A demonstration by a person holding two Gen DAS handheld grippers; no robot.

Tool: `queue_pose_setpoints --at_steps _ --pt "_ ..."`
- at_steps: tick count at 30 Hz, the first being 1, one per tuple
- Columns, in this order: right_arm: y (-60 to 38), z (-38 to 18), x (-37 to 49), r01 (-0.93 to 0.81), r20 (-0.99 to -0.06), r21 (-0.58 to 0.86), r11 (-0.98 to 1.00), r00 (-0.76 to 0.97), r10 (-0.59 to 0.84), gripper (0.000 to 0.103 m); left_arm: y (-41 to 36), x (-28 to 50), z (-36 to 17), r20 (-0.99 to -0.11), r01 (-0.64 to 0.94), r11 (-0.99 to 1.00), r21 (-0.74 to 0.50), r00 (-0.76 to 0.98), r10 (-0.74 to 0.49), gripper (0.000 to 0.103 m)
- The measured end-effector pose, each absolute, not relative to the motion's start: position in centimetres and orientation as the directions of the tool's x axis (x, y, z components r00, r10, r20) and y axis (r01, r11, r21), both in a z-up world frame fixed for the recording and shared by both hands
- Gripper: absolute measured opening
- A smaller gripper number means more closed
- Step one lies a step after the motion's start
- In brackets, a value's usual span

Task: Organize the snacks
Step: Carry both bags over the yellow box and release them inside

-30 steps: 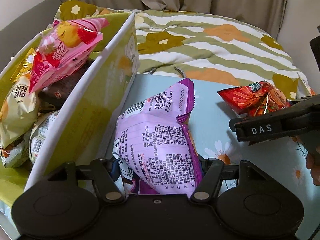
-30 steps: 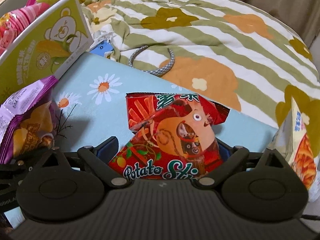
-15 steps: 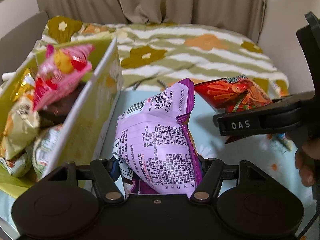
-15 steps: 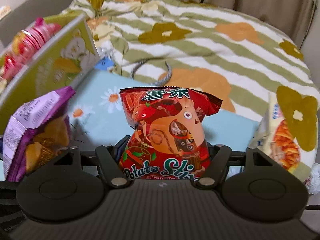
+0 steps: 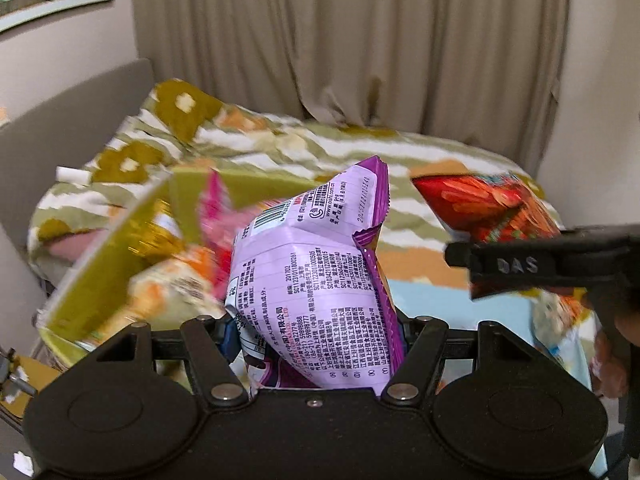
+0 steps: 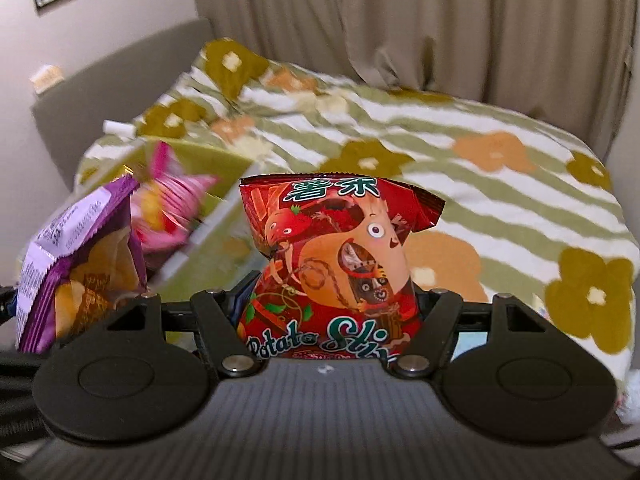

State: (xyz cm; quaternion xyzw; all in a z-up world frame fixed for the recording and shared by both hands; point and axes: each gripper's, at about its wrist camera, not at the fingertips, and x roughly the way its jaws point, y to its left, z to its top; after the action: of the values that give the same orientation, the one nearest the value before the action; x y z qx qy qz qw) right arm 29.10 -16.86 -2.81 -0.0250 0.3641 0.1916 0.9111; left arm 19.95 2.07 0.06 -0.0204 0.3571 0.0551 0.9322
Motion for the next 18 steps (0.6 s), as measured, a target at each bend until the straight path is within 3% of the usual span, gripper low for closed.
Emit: queue_pose_setpoints --at_steps 7,18 --pt "-11.5 0.0 27.2 -0.371 -0.635 0.128 0.92 0.681 0.363 0.084 9.7 20.3 3.0 -0.615 -0.128 0.991 0.026 0.78 0.116 0.07" --pt "-0.9 1.5 25.0 -0.284 -0.634 0.187 0.94 0.697 0.336 0.084 19.0 23.2 3.2 -0.637 0.005 0.998 0.059 0.77 0.033 0.07"
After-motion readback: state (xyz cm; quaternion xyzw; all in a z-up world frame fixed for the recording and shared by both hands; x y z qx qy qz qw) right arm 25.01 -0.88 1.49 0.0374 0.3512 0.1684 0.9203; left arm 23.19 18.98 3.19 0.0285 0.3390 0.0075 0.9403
